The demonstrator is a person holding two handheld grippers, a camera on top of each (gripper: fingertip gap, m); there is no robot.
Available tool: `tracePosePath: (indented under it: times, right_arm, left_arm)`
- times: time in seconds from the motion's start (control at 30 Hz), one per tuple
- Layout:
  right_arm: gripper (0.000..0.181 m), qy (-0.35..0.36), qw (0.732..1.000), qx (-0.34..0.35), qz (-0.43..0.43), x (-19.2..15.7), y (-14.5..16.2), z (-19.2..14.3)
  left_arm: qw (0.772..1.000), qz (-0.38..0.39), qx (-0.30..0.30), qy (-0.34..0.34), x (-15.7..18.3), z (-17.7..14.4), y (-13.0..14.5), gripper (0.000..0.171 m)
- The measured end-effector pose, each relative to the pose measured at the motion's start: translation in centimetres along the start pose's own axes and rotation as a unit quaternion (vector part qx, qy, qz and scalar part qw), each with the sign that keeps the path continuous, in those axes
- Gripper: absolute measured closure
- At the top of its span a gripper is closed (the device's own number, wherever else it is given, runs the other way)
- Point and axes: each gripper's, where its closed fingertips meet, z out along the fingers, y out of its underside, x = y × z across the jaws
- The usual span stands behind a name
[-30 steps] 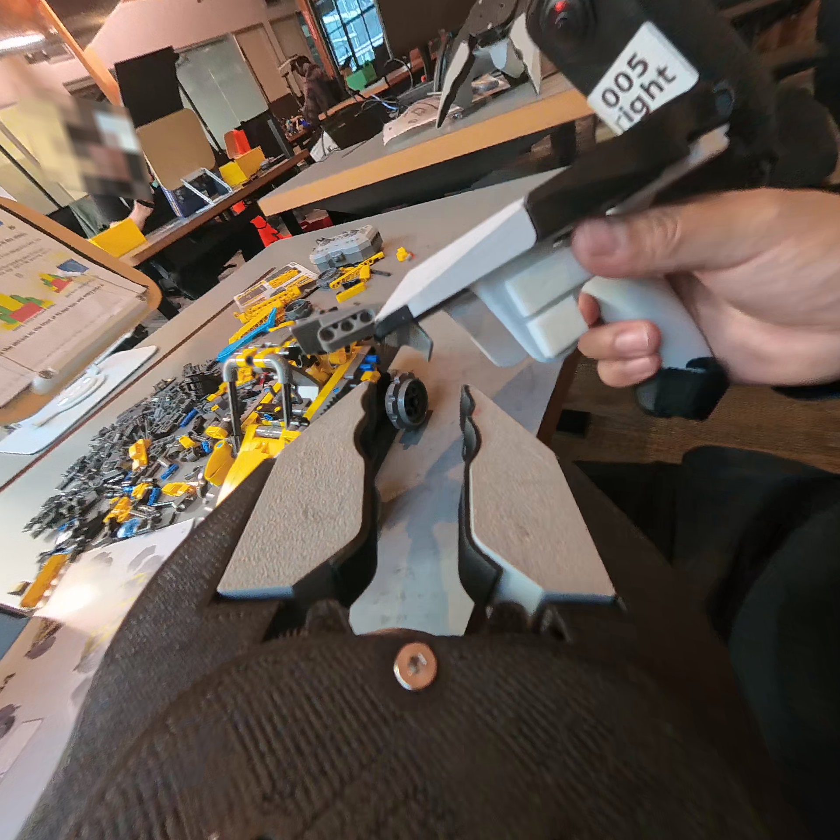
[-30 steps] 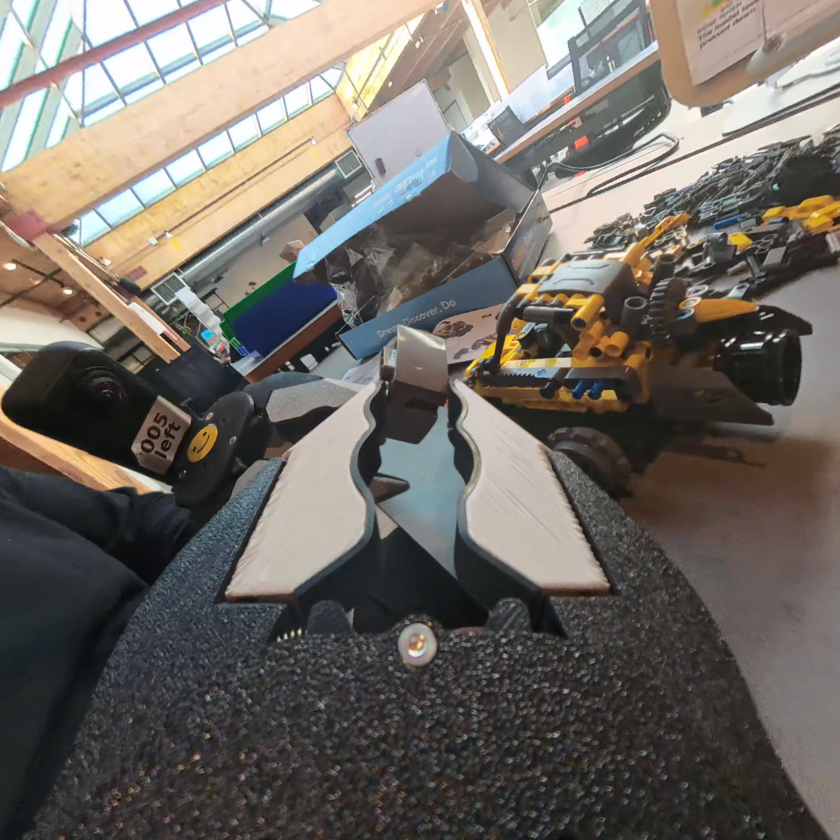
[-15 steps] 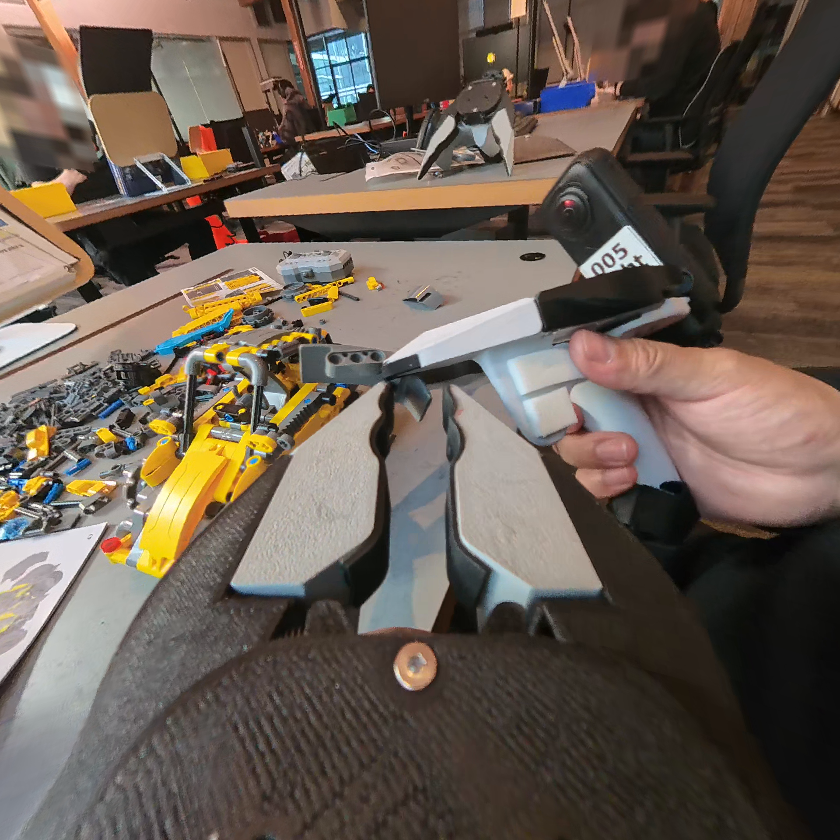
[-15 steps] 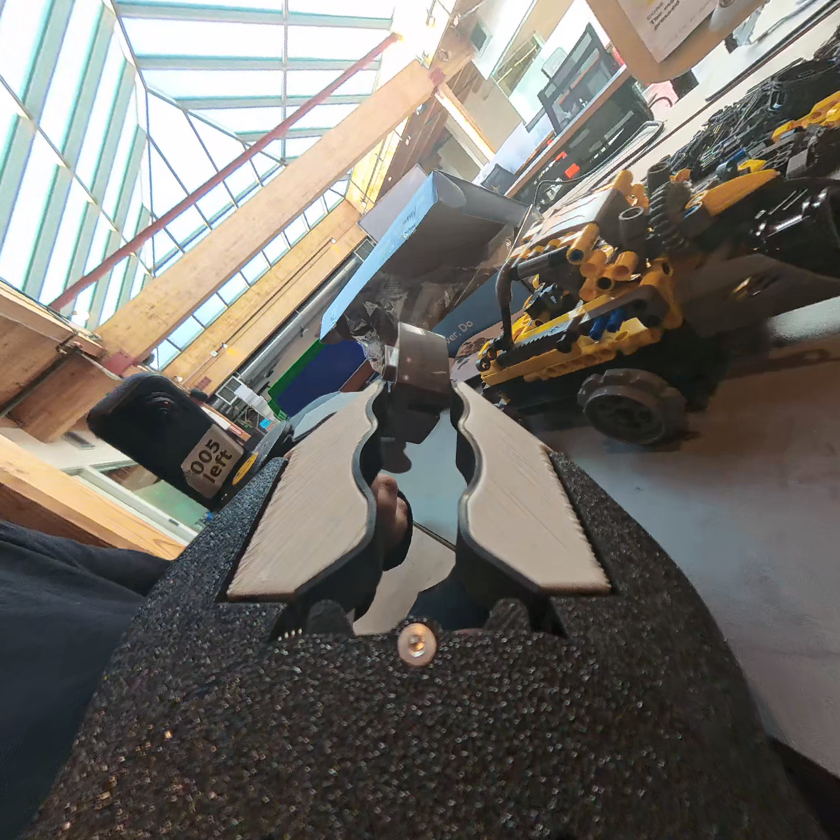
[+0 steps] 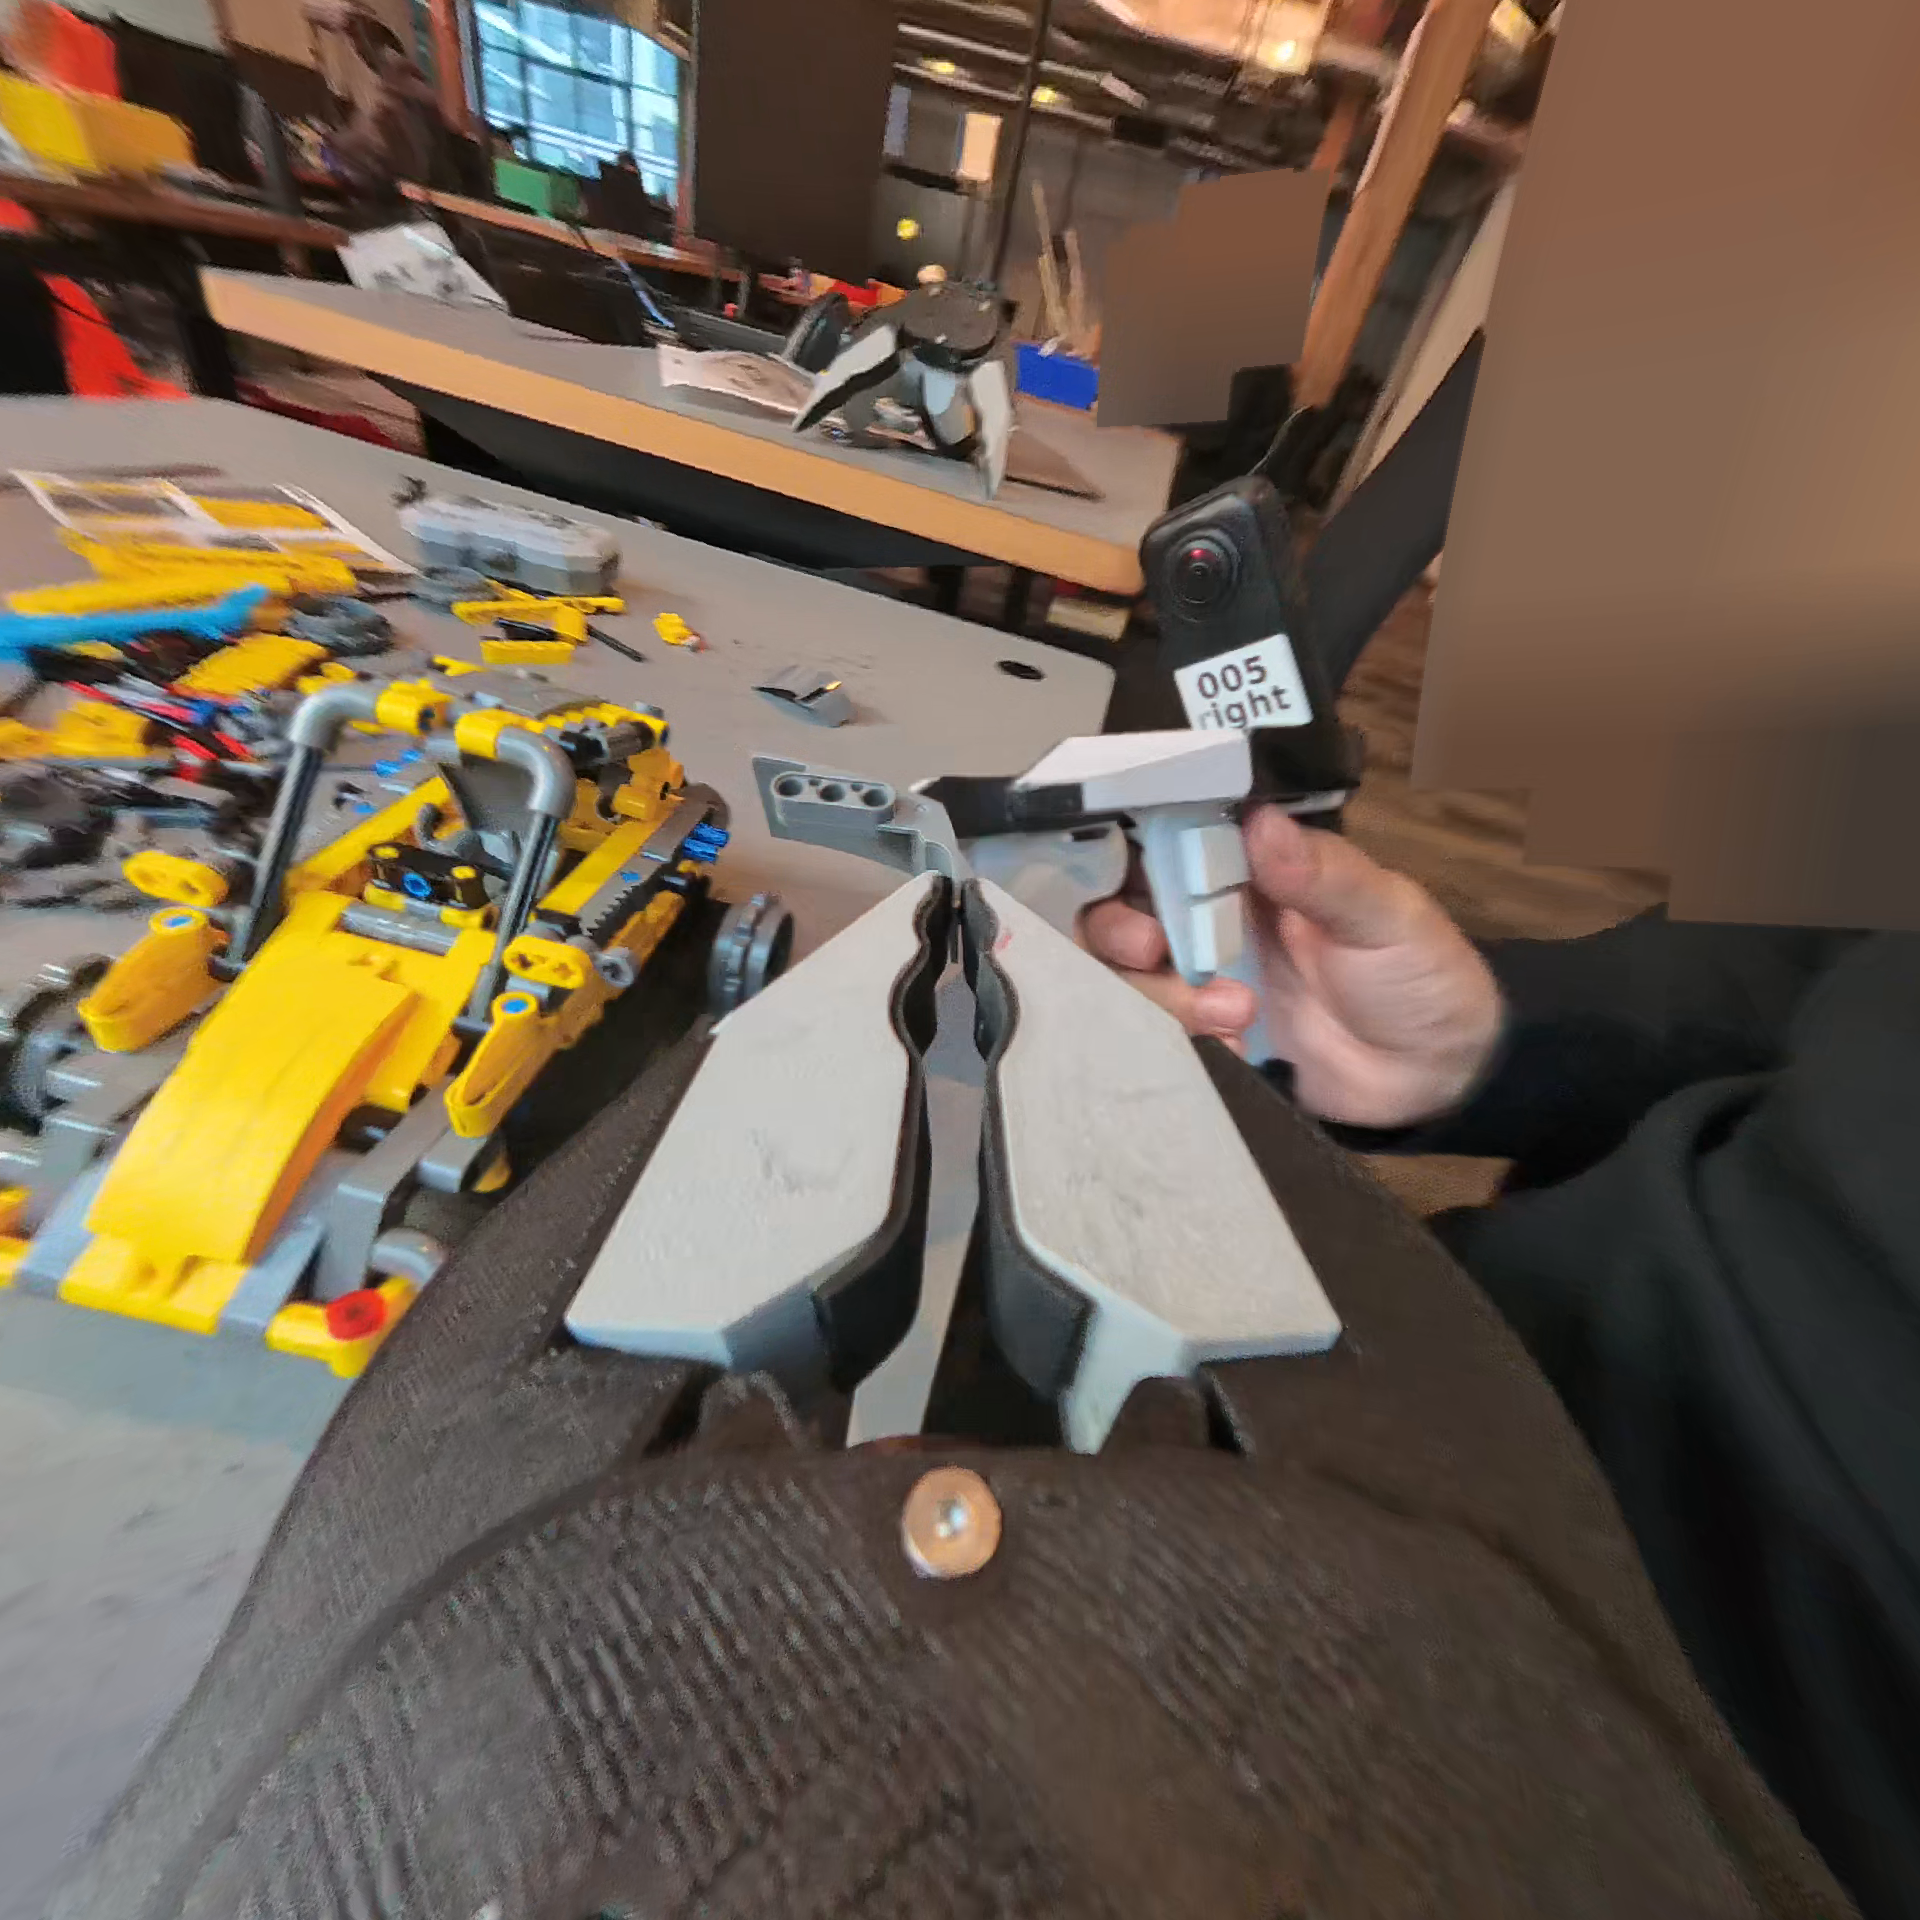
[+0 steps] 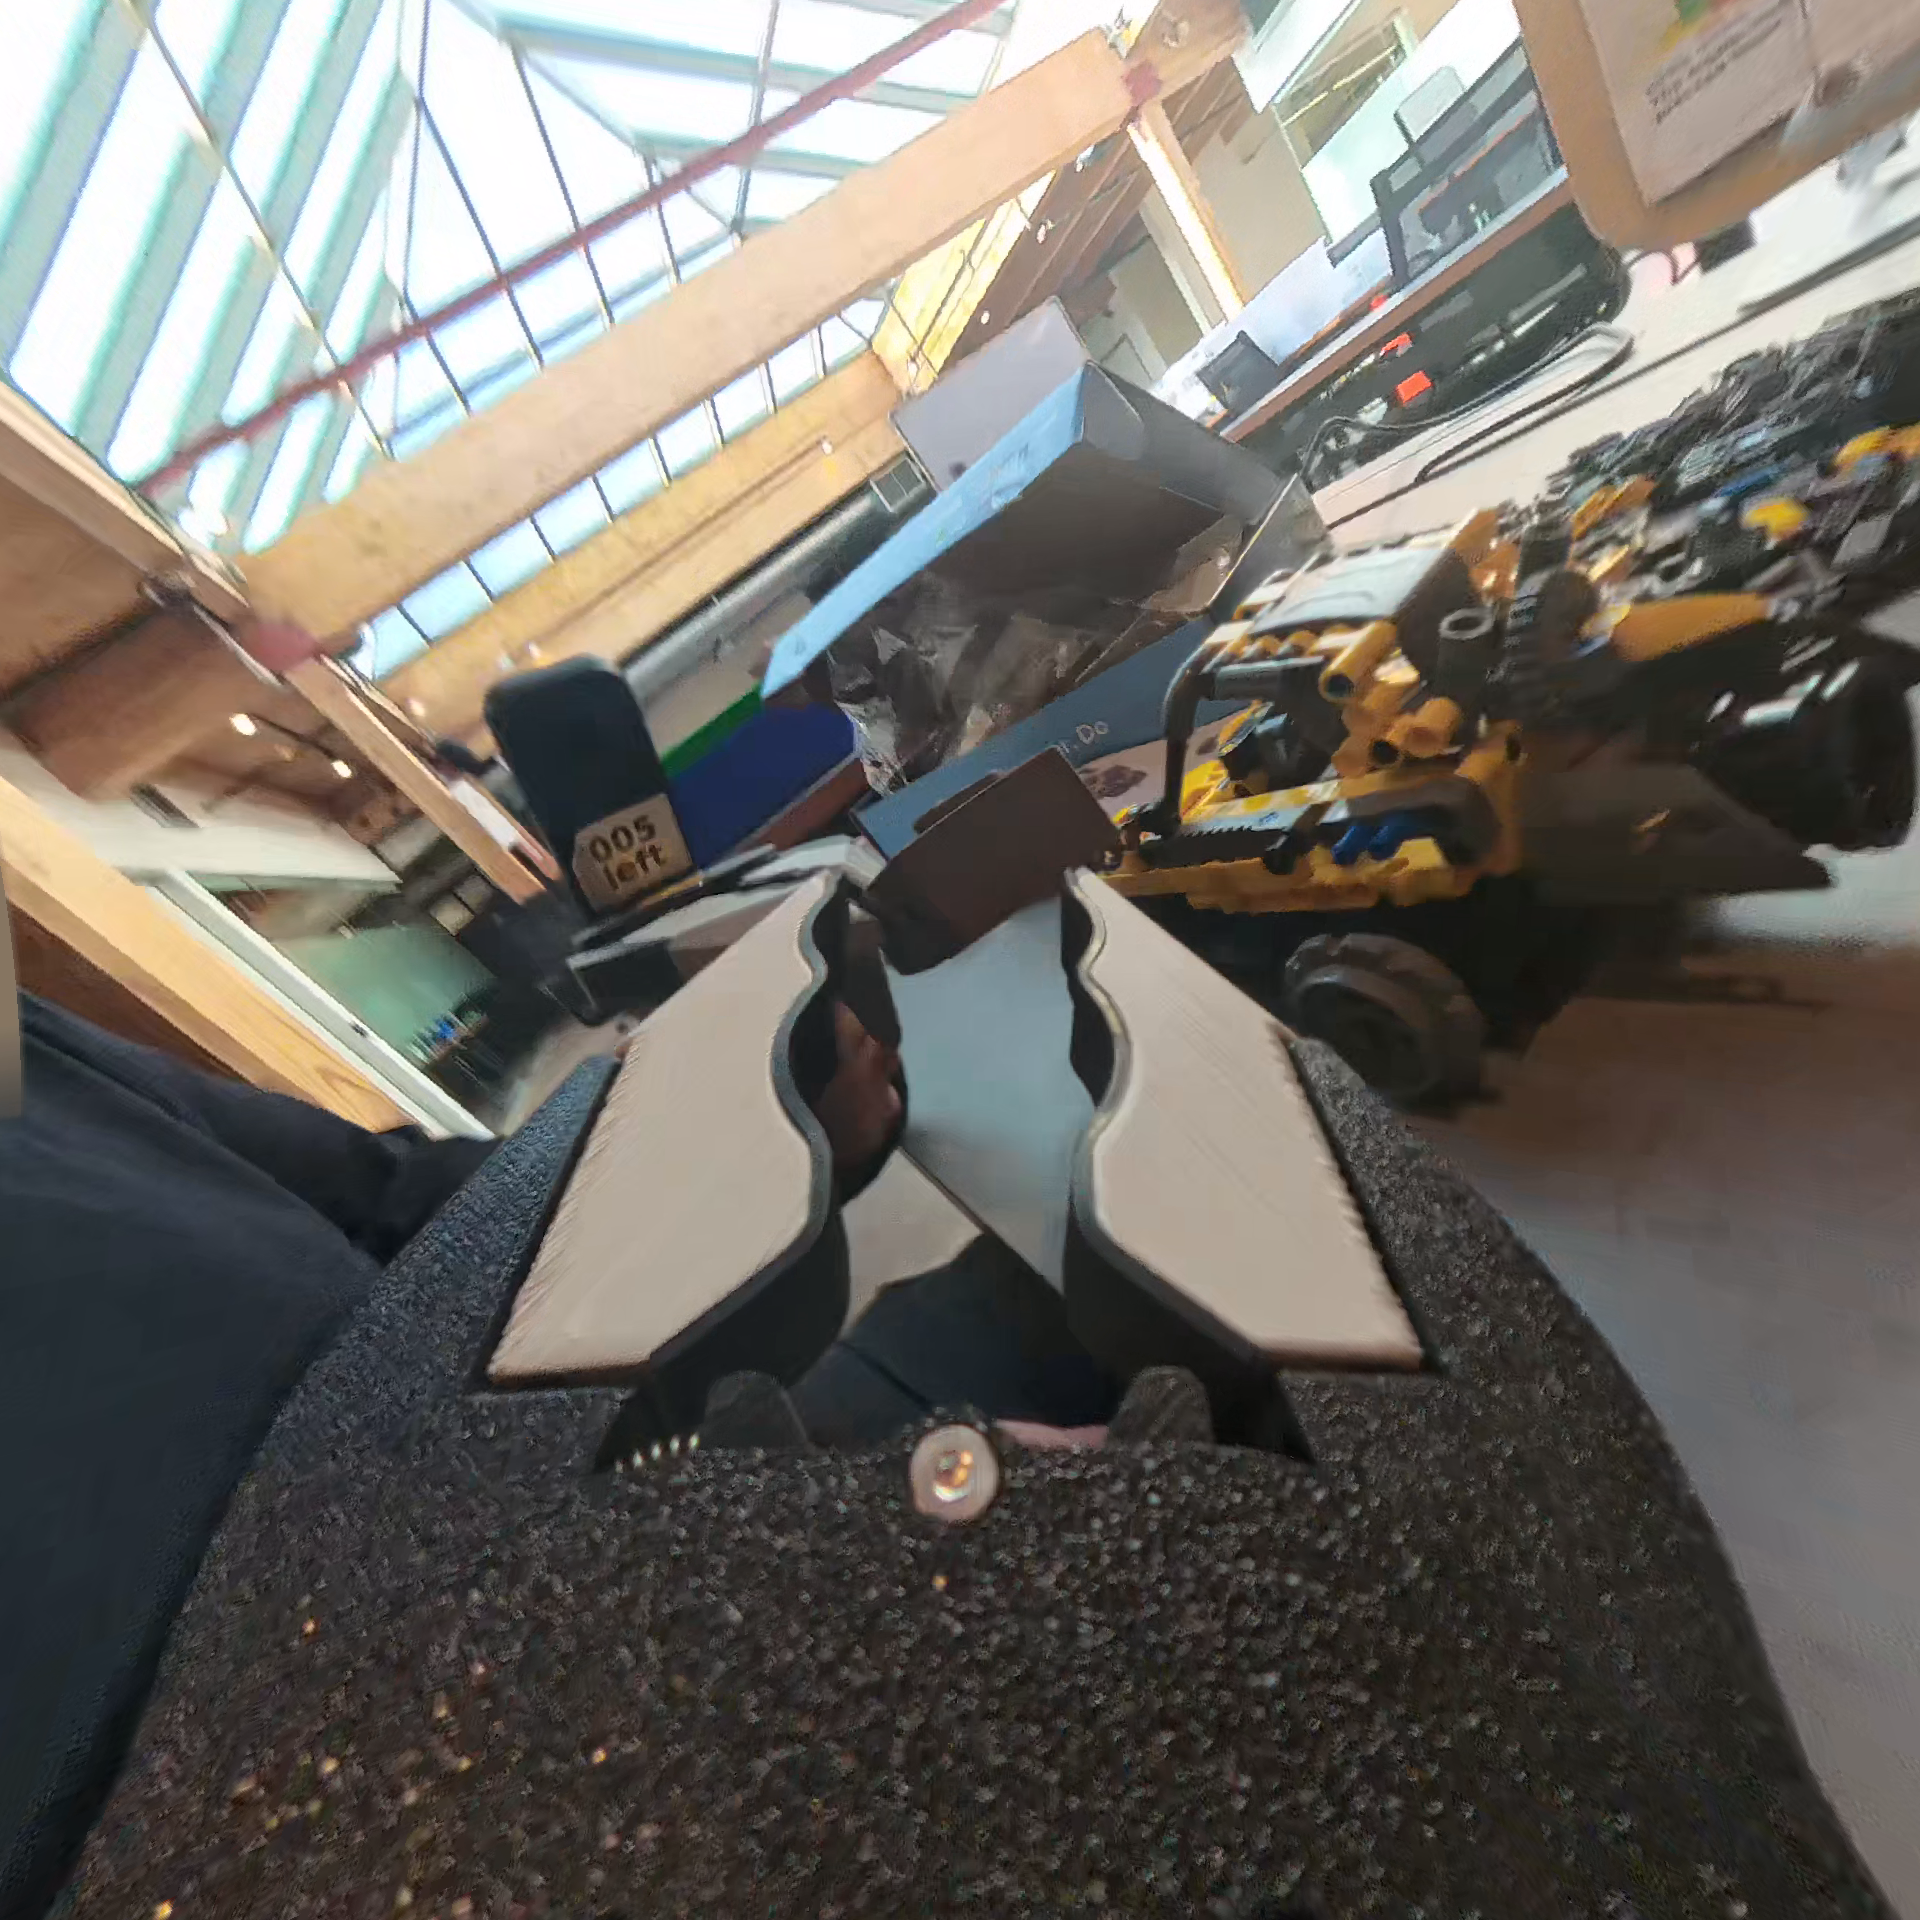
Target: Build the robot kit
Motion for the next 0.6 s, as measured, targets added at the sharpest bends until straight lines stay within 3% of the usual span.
tracePosePath:
  times: [0.07,0.13,0.3,0.4,0.6]
  right_arm:
    - [0.138,0.008,0.994,-0.032,-0.102,0.1,-0.6,-0.7]
    - [0.135,0.023,0.972,-0.061,-0.227,-0.1,-1.5,-1.4]
    - [0.138,0.069,0.857,-0.135,-0.492,-1.0,-2.2,-1.6]
    - [0.146,0.081,0.801,-0.149,-0.575,-1.6,-2.0,-1.1]
    - [0.172,0.082,0.747,-0.161,-0.639,-2.4,-0.7,-0.5]
  left_arm:
    - [0.997,-0.060,0.013,0.038,0.1,-0.3,-0.3,0.171]
    - [0.989,-0.119,0.024,0.080,0.5,-0.5,-0.7,0.171]
    - [0.934,-0.280,0.071,0.210,2.0,-1.3,-2.5,0.171]
    - [0.917,-0.319,0.075,0.228,2.1,-1.3,-2.4,0.171]
    - [0.876,-0.383,0.083,0.281,2.9,-1.4,-2.7,0.171]
